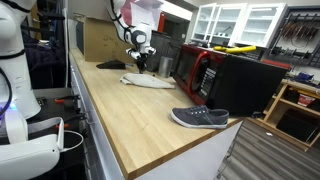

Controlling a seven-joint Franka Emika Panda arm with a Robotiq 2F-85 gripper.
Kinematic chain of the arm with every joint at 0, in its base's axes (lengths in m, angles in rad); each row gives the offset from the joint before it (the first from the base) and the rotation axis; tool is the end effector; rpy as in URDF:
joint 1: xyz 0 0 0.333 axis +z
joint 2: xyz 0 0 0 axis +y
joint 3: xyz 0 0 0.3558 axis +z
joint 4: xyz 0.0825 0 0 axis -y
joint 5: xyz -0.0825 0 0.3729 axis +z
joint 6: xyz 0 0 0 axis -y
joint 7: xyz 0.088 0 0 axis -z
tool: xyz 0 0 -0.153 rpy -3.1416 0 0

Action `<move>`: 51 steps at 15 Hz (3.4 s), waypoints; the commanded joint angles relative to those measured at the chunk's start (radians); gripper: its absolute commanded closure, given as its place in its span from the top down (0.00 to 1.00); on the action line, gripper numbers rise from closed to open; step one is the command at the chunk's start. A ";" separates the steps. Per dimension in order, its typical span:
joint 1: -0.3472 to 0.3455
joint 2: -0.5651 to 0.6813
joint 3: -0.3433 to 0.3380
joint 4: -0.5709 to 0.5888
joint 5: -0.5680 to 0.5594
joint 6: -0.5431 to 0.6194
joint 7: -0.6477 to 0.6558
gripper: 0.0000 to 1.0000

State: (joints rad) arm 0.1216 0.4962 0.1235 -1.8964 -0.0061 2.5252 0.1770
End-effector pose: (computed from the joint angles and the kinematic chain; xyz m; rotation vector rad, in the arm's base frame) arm 0.6454 0.1561 0.2519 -3.0537 -0.0826 -0.1867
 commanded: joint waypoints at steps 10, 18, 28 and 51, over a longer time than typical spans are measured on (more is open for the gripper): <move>0.047 -0.082 0.051 -0.021 0.074 -0.263 -0.075 0.66; 0.110 -0.178 -0.054 -0.100 -0.186 -0.237 0.072 1.00; 0.120 -0.179 -0.105 -0.159 -0.340 -0.231 0.236 0.74; -0.094 -0.342 -0.265 -0.247 -0.549 -0.218 0.223 0.32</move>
State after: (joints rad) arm 0.0651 0.2002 -0.1332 -2.1068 -0.5484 2.2981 0.4328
